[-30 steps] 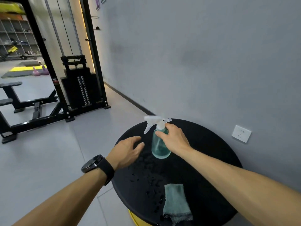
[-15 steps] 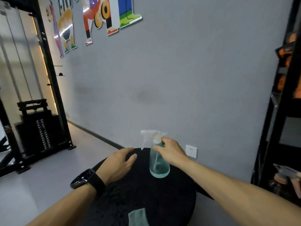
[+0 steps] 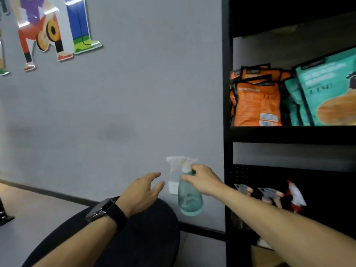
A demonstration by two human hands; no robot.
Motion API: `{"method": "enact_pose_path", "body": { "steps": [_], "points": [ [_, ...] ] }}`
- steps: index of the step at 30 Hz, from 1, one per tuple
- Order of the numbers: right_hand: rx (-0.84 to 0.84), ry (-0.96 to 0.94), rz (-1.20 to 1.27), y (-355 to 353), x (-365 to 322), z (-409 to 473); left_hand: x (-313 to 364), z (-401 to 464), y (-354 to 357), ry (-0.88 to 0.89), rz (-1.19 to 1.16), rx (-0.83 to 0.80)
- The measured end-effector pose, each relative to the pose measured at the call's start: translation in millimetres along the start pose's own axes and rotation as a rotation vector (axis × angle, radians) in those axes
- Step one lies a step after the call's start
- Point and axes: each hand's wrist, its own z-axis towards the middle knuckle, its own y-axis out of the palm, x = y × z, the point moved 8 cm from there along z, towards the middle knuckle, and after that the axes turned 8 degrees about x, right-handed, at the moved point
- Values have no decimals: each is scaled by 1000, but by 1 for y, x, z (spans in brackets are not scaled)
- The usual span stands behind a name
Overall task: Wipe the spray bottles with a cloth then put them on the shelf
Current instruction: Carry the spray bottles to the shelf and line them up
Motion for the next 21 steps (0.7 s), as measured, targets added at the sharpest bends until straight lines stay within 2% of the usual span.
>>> {"method": "enact_pose_path", "body": {
  "steps": [9,21],
  "points": [
    [146,123,-62,-106,50,-34,98,16,41,210,-79,-89],
    [301,277,-140,-210,120,-71,238,16,101,446,-229,-172]
  ]
}}
